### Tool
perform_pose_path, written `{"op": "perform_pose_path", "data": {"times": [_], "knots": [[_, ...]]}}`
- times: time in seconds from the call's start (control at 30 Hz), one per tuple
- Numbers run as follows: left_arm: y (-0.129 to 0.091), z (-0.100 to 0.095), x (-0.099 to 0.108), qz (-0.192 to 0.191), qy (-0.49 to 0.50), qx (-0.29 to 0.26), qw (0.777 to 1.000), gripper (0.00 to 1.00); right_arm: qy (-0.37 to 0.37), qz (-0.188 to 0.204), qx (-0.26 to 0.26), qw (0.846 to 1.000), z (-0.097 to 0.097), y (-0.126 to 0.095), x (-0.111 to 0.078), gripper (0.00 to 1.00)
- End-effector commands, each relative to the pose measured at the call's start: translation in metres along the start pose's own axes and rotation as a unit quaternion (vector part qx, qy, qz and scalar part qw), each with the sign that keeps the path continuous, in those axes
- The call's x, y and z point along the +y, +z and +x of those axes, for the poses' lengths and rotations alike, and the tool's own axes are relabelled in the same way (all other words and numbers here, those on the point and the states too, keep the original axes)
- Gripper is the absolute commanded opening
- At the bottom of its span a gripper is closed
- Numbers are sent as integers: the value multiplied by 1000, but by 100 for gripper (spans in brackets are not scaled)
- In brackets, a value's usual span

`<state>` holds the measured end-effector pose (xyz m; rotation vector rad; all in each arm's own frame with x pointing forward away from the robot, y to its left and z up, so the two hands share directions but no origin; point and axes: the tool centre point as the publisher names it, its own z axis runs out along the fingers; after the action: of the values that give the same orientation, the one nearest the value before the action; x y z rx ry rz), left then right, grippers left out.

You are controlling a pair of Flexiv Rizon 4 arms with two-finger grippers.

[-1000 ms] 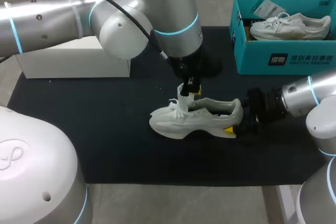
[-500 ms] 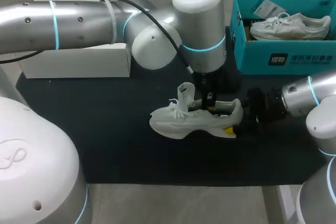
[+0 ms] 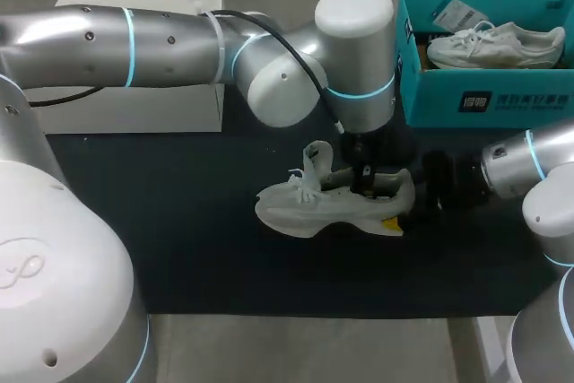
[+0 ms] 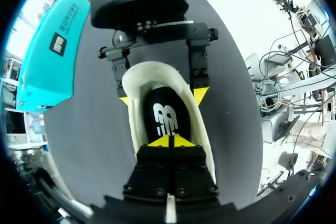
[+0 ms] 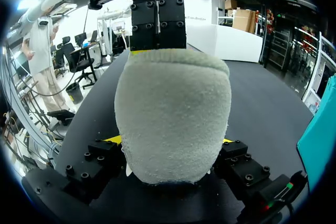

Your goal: Take the shoe out of the shoebox, open the shoe tongue, remove and reinsert the insole, then place the shoe into the shoebox

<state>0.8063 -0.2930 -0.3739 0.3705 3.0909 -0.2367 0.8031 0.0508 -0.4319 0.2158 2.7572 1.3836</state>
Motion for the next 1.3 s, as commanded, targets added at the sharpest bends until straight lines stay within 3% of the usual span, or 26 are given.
{"op": "perform_pose_path", "data": {"times": [0.03,0.3,0.6,0.93,0.97,1.0,1.03,1.13,1.3], "knots": [[7,-6,5,-9,-2,15,1000,0,0,1,-1,1000,-2,6,-5,0],[14,13,20,-32,15,38,999,0,0,1,-1,1000,-2,6,-5,0],[27,35,24,-27,20,69,997,0,0,1,-1,1000,-2,6,-5,0],[43,35,23,-32,17,81,996,0,0,1,-1,1000,-2,6,-5,0],[43,34,23,-32,16,80,996,8,0,1,-1,1000,-2,6,-5,0],[43,33,23,-31,17,80,996,26,0,1,-1,1000,-2,6,-5,0],[42,33,23,-31,17,80,996,35,0,1,-1,1000,-2,6,-5,0],[40,33,24,-29,19,78,996,42,0,1,-1,1000,-2,6,-5,0],[39,32,24,-24,18,79,996,43,0,1,-1,1000,-2,6,-5,0]]}}
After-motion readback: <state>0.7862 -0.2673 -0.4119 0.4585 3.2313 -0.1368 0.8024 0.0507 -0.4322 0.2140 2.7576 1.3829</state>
